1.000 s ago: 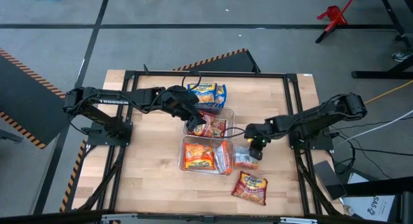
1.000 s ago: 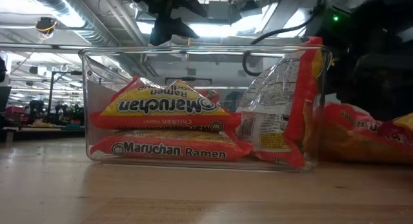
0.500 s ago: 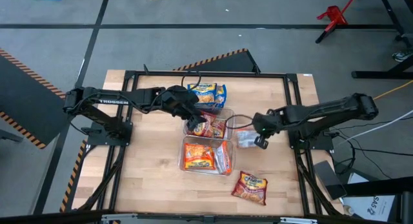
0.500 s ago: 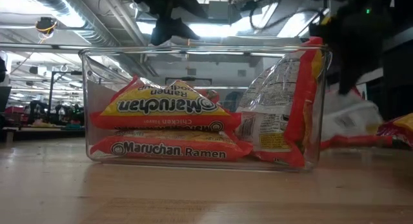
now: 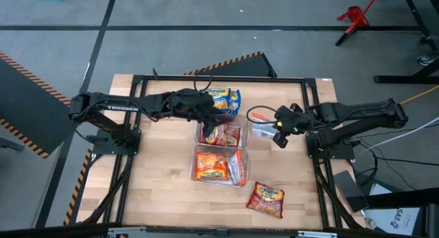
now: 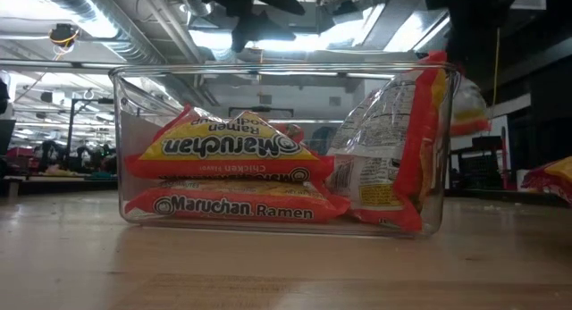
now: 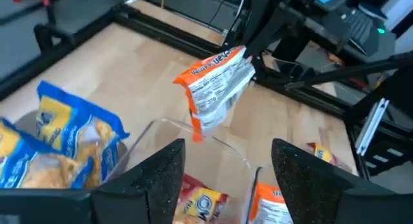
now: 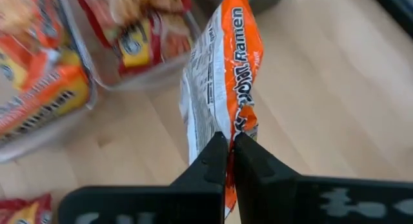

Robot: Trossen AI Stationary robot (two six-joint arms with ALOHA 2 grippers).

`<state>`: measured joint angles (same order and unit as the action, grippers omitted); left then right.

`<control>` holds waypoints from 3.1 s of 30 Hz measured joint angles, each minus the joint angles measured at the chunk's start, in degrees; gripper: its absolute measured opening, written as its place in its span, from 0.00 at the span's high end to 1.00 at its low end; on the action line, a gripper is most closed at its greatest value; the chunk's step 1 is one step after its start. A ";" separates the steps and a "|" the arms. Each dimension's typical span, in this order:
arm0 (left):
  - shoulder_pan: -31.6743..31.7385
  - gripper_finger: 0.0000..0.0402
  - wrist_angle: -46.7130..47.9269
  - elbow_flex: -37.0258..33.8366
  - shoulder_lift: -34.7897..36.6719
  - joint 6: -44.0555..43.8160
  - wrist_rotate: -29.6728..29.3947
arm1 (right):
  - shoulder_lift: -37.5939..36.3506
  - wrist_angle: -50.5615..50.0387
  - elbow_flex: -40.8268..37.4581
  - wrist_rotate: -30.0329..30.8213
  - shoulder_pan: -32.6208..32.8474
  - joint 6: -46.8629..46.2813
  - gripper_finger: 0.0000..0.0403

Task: Sort Maruchan noodles
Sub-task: Put the orange noodle pack into the bottom transparent bin

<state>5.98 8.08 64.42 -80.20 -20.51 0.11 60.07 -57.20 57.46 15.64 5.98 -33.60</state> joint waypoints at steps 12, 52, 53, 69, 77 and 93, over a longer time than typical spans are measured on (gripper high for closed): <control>1.25 0.28 -8.01 0.00 -8.49 0.81 3.48 | 0.02 0.18 11.08 4.05 0.00 6.48 1.00; 2.78 0.26 -30.21 -0.09 -9.84 -1.77 14.98 | 0.07 20.63 13.15 -3.32 0.02 21.91 1.00; 2.57 0.26 -30.56 -0.09 -9.84 -1.78 15.14 | 0.07 21.20 13.15 -3.36 0.02 22.27 1.00; 0.37 0.46 -32.17 -0.09 -9.84 -1.82 11.17 | 0.07 24.71 13.15 -5.82 0.00 23.63 1.00; 0.31 0.61 -32.18 -0.09 -9.84 -1.84 11.20 | 0.07 24.53 13.15 -5.81 0.00 23.82 0.99; -0.74 0.77 -23.75 -0.08 -9.84 3.45 7.42 | -6.23 17.77 13.15 -2.75 0.01 24.97 0.58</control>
<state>5.24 -15.67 64.34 -90.04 -17.05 7.53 53.84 -39.42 70.61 12.89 5.99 -8.63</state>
